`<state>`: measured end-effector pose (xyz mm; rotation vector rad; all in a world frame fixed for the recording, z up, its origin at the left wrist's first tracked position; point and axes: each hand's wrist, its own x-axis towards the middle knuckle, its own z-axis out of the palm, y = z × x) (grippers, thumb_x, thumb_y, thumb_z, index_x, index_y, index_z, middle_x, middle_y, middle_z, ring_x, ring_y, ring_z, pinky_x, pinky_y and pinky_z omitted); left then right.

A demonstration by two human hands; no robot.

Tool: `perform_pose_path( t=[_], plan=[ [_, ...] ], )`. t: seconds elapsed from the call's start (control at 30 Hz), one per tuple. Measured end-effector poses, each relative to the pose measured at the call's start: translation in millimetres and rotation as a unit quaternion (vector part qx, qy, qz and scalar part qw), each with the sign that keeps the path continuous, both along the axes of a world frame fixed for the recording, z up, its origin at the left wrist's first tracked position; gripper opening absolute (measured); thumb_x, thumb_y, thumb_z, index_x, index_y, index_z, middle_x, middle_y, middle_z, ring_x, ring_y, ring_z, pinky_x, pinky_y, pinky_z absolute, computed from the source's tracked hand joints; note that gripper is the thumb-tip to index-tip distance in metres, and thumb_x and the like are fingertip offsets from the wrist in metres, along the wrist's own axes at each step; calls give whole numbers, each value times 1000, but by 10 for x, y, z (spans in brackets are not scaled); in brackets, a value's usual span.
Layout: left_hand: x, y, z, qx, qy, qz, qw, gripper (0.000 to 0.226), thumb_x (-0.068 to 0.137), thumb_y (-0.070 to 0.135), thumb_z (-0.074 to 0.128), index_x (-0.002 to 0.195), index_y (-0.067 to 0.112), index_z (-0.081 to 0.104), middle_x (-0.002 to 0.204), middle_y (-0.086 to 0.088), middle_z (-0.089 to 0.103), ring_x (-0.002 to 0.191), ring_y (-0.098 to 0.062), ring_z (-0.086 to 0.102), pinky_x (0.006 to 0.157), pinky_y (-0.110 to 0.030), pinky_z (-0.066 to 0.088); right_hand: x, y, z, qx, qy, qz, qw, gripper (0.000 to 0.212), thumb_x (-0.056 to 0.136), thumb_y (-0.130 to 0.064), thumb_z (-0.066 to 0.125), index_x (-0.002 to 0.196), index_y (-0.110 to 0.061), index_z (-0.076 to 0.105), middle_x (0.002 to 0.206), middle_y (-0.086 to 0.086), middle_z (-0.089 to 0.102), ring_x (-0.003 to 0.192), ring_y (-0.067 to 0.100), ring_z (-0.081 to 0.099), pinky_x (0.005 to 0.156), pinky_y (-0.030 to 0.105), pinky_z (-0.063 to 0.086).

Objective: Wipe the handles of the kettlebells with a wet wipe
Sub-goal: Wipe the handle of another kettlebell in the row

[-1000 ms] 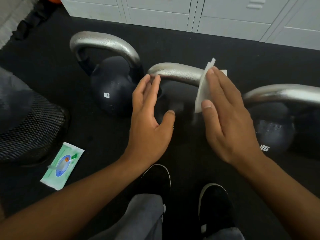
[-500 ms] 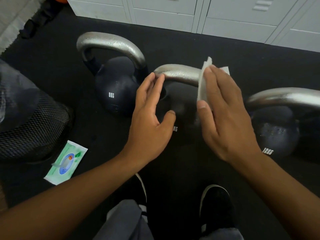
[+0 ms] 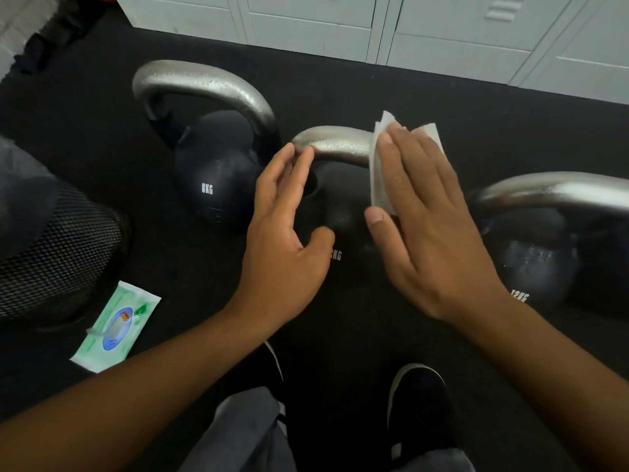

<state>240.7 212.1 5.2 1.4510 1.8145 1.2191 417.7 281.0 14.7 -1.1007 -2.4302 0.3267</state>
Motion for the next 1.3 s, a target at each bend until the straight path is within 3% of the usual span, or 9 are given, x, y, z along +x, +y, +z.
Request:
perform_pose_path(
  t=[0.13, 0.27, 0.37, 0.53, 0.63, 0.8, 0.93, 1.1, 1.3],
  plan=[
    [-12, -1, -6, 3, 2, -3, 1000, 85, 85, -4, 65, 161, 22, 33, 167, 6, 21, 154, -4, 23, 121, -37, 35, -32, 42, 64, 7, 24, -32, 999, 64, 109, -43, 32, 161, -5, 32, 160, 13, 39, 147, 21, 32, 123, 35, 27],
    [-6, 2, -16, 6, 1, 0, 1000, 87, 85, -6, 66, 161, 19, 33, 167, 5, 22, 154, -4, 23, 120, -34, 35, -231, 115, 177, -2, 17, -70, 997, 68, 106, -50, 26, 158, -7, 39, 149, 11, 50, 136, 24, 44, 113, 32, 31],
    [-5, 3, -23, 13, 2, 1, 1000, 85, 85, -7, 66, 160, 17, 33, 167, 4, 22, 154, -3, 23, 120, -33, 36, -303, 116, 183, 21, -29, -41, 999, 71, 107, -51, 23, 160, -6, 33, 157, 13, 45, 148, 28, 38, 124, 43, 27],
    [-22, 8, -21, 14, 8, -3, 1000, 80, 89, -1, 67, 160, 18, 36, 166, 3, 23, 154, -4, 24, 119, -33, 35, -193, -26, 32, 44, -71, -18, 996, 74, 109, -52, 24, 167, -8, 13, 175, 11, 11, 162, 27, 4, 132, 46, 6],
    [-43, 9, -16, 13, 8, -6, 1000, 80, 88, -2, 67, 159, 18, 37, 166, 3, 25, 153, -2, 24, 120, -31, 35, -169, -13, 34, 53, -53, -29, 997, 71, 109, -49, 31, 164, -5, 22, 170, 15, 25, 158, 31, 20, 129, 48, 18],
    [-34, 7, -7, 11, 4, -3, 1000, 82, 86, -4, 68, 159, 18, 37, 165, 4, 25, 153, -2, 25, 119, -29, 35, -275, 73, 139, 49, -11, -71, 996, 66, 107, -48, 29, 153, -2, 42, 143, 17, 52, 131, 31, 47, 114, 42, 35],
    [-37, 12, -26, 12, 5, -5, 1000, 81, 87, -2, 68, 159, 18, 36, 166, 4, 24, 154, -4, 24, 119, -33, 37, -409, 97, 165, 48, -45, -71, 995, 71, 107, -53, 25, 156, -4, 38, 151, 16, 49, 142, 32, 42, 122, 44, 29],
    [-43, 5, -27, 21, 14, -8, 1000, 74, 93, 5, 68, 159, 16, 37, 166, 1, 25, 154, -5, 25, 119, -34, 36, -262, 26, 66, 65, -101, -4, 993, 74, 109, -53, 26, 166, -7, 16, 173, 11, 16, 162, 28, 9, 132, 45, 5],
    [-70, 5, -21, 15, 20, -9, 1000, 79, 88, -1, 70, 159, 16, 37, 165, 0, 27, 153, -7, 26, 119, -34, 36, -255, 46, 120, 53, -65, -47, 995, 72, 109, -51, 26, 161, -2, 30, 159, 18, 39, 148, 34, 37, 124, 50, 27]
  ],
)
